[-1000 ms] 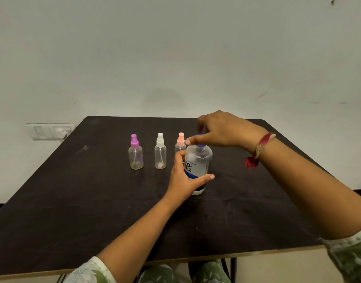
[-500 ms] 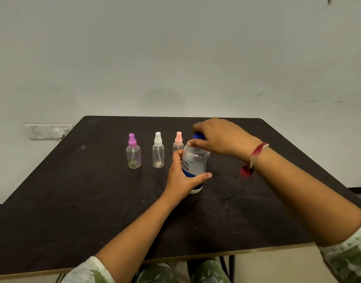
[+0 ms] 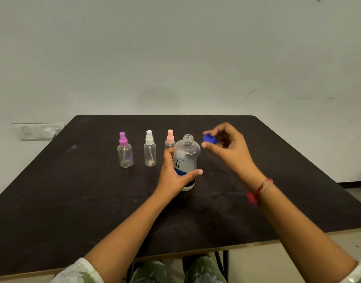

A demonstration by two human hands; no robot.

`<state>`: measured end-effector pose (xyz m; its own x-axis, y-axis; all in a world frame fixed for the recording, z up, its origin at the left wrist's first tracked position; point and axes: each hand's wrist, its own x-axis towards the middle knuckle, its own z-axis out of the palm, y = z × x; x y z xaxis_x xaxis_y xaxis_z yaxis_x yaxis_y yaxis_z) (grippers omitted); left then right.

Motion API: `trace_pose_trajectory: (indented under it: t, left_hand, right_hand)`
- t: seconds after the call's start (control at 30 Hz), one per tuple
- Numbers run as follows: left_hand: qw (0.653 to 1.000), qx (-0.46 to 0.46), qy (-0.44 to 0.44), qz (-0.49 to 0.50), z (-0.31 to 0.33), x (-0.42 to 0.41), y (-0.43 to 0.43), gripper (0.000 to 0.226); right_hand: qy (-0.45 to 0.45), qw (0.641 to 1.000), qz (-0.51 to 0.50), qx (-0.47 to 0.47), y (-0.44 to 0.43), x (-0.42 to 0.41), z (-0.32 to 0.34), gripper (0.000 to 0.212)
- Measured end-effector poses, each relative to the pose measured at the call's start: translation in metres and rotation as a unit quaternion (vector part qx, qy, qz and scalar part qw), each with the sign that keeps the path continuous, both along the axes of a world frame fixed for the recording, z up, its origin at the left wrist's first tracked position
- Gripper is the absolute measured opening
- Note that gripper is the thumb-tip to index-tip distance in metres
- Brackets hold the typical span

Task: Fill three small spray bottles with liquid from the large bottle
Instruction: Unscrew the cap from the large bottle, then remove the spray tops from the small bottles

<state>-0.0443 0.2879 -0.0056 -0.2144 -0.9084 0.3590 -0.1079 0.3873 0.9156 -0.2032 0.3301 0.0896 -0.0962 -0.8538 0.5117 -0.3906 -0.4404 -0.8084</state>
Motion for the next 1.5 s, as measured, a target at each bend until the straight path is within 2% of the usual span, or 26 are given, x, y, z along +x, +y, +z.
trace_pose_trajectory:
  t: [0.1, 0.27, 0.37, 0.57, 0.8, 1.0, 1.5]
  left_hand:
    - [1.000, -0.002, -0.007, -0.002, 0.000, -0.002, 0.000, 0.087]
    - [1.000, -0.001, -0.017, -0.007, 0.003, -0.008, 0.005, 0.081]
    - [0.999, 0.006, -0.041, -0.002, 0.005, -0.012, 0.007, 0.089]
    - [0.994, -0.005, -0.110, 0.021, 0.007, -0.030, 0.002, 0.086]
    - [0.991, -0.004, -0.132, 0.010, 0.008, -0.075, -0.021, 0.088]
    - [0.993, 0.008, -0.117, 0.011, 0.012, -0.111, -0.040, 0.085]
    - [0.997, 0.052, -0.054, -0.026, 0.012, -0.155, -0.059, 0.084]
  right_hand:
    - [-0.054, 0.998, -0.038, 0.012, 0.005, -0.013, -0.031, 0.036]
    - [-0.076, 0.985, -0.130, 0.082, 0.001, -0.040, -0.050, 0.051]
    - [-0.053, 0.980, -0.161, 0.102, -0.004, -0.057, -0.057, 0.047]
    - [0.042, 0.976, -0.188, 0.106, -0.010, -0.082, -0.070, 0.039]
    - [0.040, 0.971, -0.210, 0.110, -0.008, -0.094, -0.089, 0.039]
    - [0.000, 0.963, -0.242, 0.121, -0.011, -0.099, -0.091, 0.042]
    - [0.109, 0.924, -0.315, 0.189, -0.010, -0.100, -0.093, 0.048]
